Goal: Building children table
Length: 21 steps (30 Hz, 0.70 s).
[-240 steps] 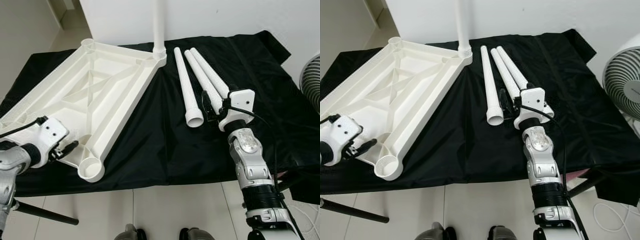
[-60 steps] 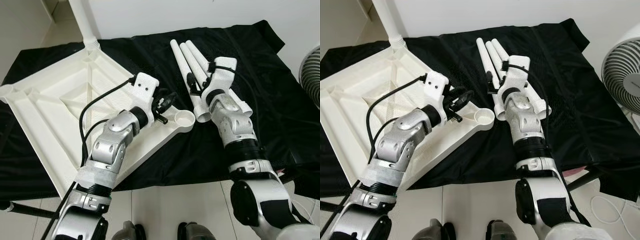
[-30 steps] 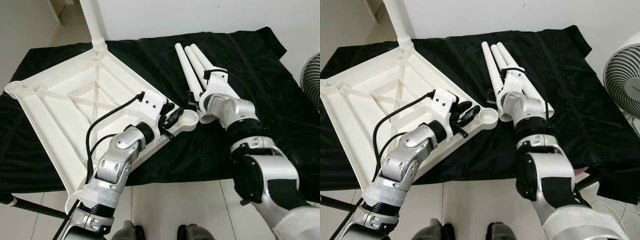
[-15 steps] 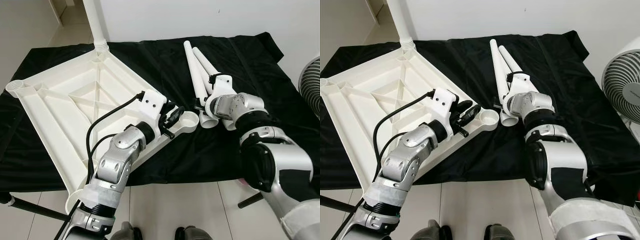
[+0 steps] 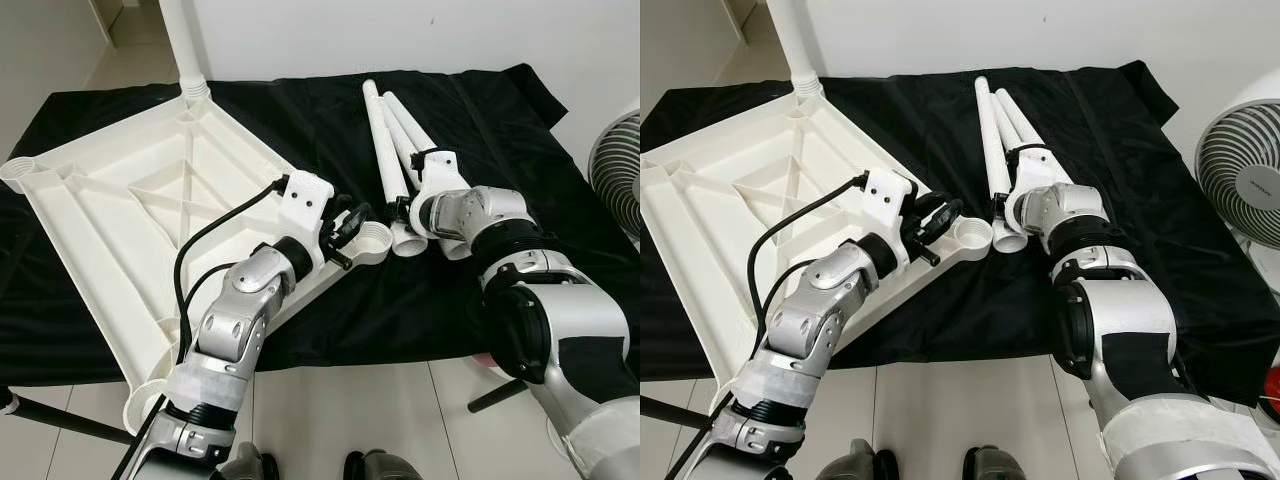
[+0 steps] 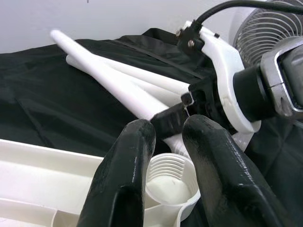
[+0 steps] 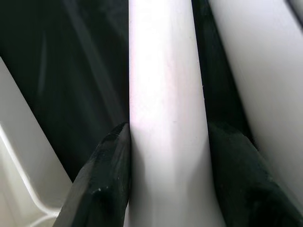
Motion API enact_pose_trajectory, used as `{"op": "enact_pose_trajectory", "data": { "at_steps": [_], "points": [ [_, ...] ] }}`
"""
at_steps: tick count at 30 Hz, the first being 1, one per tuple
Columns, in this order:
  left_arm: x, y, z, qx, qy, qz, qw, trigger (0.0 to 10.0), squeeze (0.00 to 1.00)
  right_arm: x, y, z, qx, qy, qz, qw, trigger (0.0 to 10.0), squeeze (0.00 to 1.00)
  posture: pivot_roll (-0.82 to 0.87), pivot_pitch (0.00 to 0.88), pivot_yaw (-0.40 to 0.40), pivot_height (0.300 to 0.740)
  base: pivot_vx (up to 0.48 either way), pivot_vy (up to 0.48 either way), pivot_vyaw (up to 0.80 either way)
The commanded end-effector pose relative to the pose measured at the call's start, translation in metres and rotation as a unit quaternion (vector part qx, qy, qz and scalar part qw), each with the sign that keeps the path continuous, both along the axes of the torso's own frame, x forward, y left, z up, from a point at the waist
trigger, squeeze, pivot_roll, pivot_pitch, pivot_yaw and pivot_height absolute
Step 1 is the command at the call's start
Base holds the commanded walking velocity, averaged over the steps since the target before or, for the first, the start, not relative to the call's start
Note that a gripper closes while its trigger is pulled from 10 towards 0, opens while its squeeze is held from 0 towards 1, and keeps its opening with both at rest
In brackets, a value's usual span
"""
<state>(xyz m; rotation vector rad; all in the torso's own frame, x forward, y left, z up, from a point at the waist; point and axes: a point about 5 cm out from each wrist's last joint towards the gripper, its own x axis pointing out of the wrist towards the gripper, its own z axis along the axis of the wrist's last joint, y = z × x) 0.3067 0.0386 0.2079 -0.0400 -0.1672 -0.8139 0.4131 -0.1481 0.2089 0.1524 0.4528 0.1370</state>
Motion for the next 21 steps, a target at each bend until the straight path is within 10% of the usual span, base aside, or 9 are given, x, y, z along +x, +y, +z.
{"op": "enact_pose_trajectory", "data": {
  "at_steps": [1,7,8,9,10,21],
  "points": [
    [0.005,0.002,0.001,-0.003,0.006,0.030,1.000,10.0,0.00,0.003,0.003,0.012,0.014,-0.074,0.002,0.997,8.5,0.00,-0.13,0.097,0.023,0.740,0.000,0.000,0.00],
    [0.004,-0.001,0.008,-0.010,-0.005,0.006,1.000,10.0,0.00,-0.001,-0.005,0.020,0.061,-0.170,0.015,0.983,10.0,0.00,-0.13,0.093,0.034,0.740,0.000,0.000,0.00],
    [0.003,-0.003,0.010,-0.019,-0.002,-0.011,1.000,10.0,0.59,-0.004,-0.005,0.019,0.092,-0.187,0.024,0.978,10.0,0.00,-0.13,0.095,0.038,0.740,0.000,0.000,0.00],
    [0.003,-0.003,0.010,-0.019,-0.002,-0.011,1.000,10.0,0.59,-0.004,-0.005,0.019,0.092,-0.187,0.024,0.978,10.0,0.00,-0.13,0.095,0.038,0.740,0.000,0.000,0.00],
    [0.002,-0.004,0.014,-0.027,-0.004,-0.026,0.999,10.0,1.00,-0.009,-0.008,0.021,0.127,-0.227,0.032,0.965,10.0,0.00,-0.13,0.094,0.040,0.740,0.000,0.000,0.00],
    [0.014,0.002,0.044,-0.070,0.010,-0.030,0.997,10.0,1.00,-0.048,-0.002,0.011,0.110,-0.367,0.099,0.918,10.0,0.00,-0.13,0.094,0.056,0.740,0.000,0.000,0.00]
  ]
}}
